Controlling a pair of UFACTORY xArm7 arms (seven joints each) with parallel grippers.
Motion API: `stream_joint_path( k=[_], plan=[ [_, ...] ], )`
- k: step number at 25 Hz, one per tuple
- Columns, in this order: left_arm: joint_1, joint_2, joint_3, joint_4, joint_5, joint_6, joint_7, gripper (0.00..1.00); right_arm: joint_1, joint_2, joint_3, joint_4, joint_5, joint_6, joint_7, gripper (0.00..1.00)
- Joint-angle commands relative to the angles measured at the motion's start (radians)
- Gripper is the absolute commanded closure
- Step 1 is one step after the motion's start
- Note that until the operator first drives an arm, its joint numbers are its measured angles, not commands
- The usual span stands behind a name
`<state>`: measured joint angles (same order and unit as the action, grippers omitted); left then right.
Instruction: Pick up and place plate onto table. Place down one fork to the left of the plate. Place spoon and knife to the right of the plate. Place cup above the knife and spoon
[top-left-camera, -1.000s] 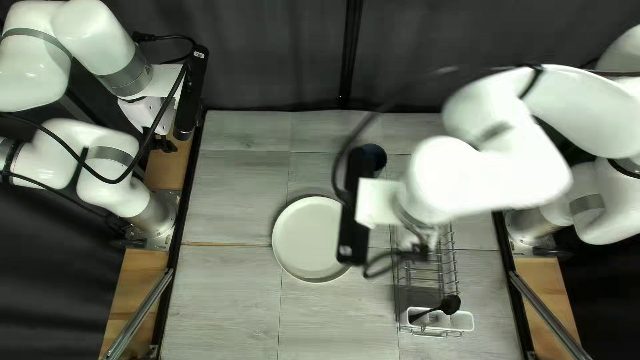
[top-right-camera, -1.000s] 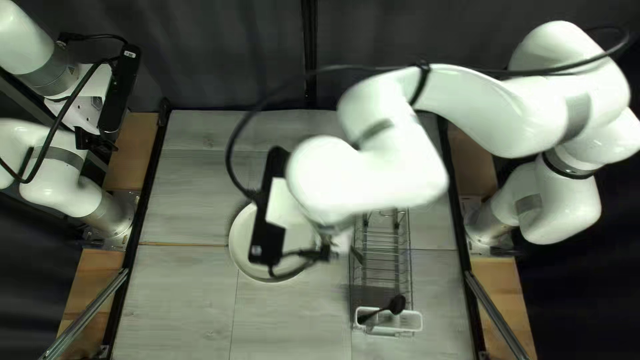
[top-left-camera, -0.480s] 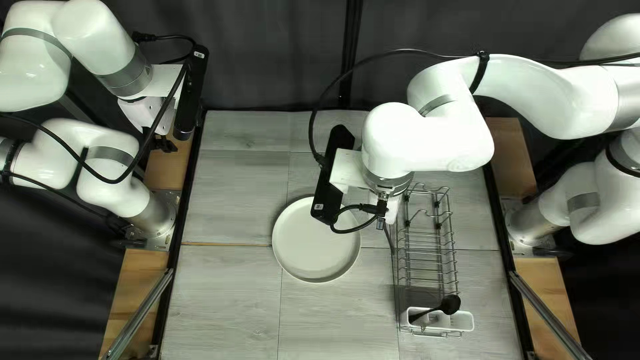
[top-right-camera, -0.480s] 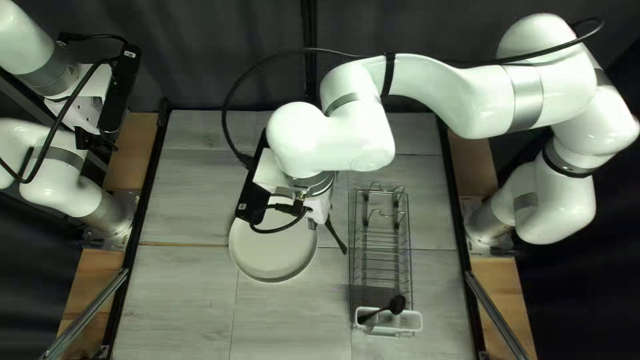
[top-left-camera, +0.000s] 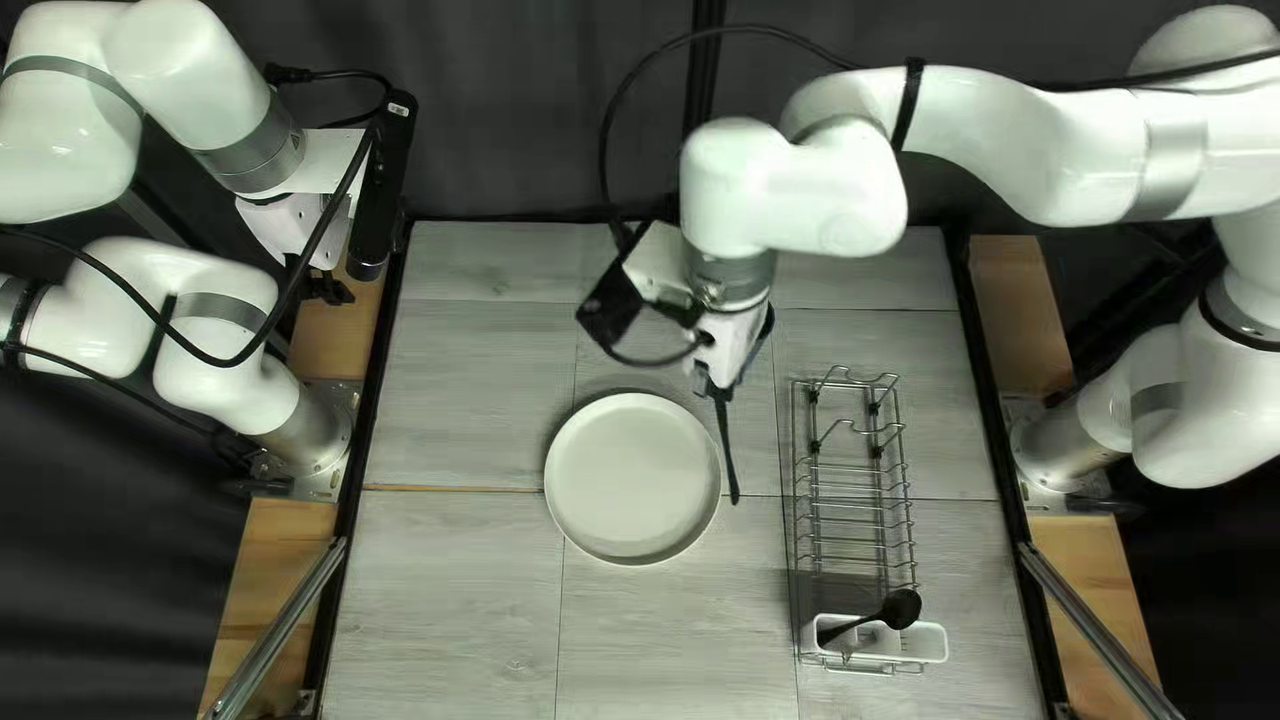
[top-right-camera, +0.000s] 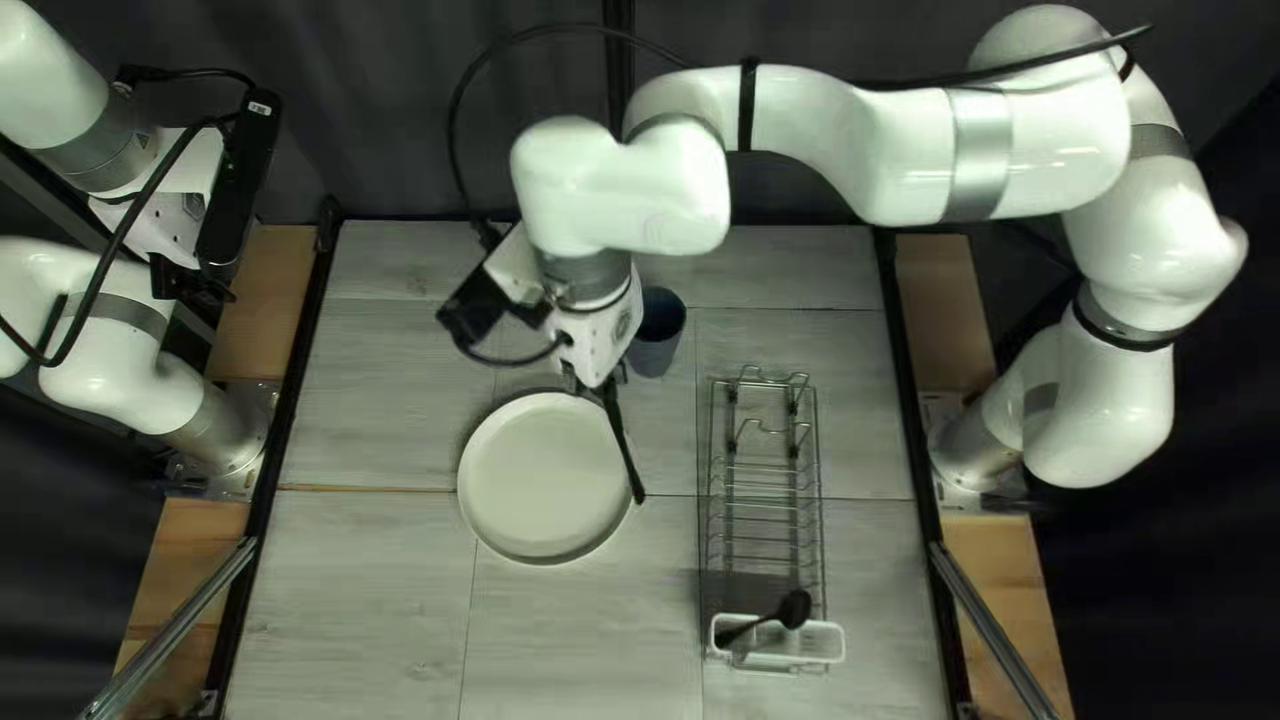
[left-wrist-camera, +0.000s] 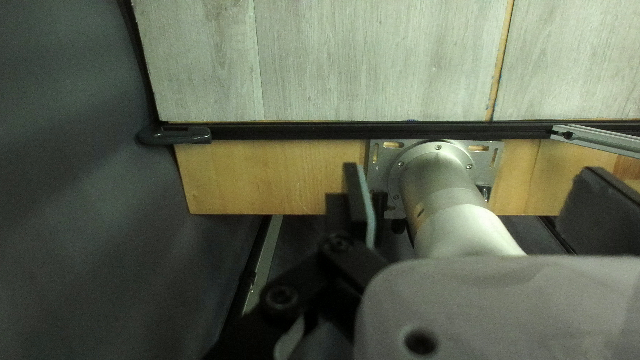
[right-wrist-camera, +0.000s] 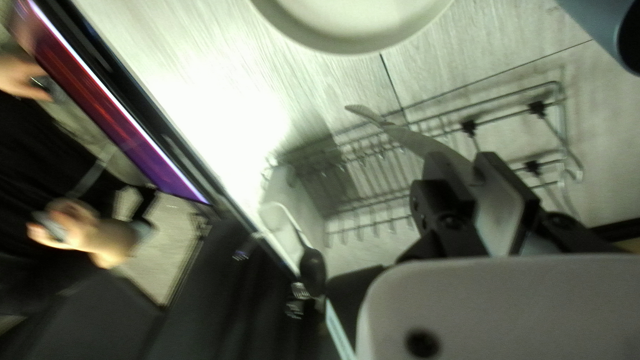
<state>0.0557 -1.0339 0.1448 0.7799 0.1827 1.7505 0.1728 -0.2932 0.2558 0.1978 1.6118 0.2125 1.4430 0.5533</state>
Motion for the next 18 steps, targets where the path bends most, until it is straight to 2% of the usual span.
stream_joint_path(
  k=[1,11,18],
  plan=[
    [0.000,0.000,0.000,0.000,0.000,0.000,0.000,0.00,-0.018,0.055,-0.015,0.025,0.038,-0.014,0.044,1.00],
    [0.000,0.000,0.000,0.000,0.000,0.000,0.000,0.00,-0.042,0.243,-0.016,0.162,0.115,-0.001,0.077,1.00],
    [0.000,0.000,0.000,0.000,0.000,0.000,0.000,0.00,-0.060,0.296,-0.011,0.174,0.142,-0.011,0.041,1.00]
  ],
)
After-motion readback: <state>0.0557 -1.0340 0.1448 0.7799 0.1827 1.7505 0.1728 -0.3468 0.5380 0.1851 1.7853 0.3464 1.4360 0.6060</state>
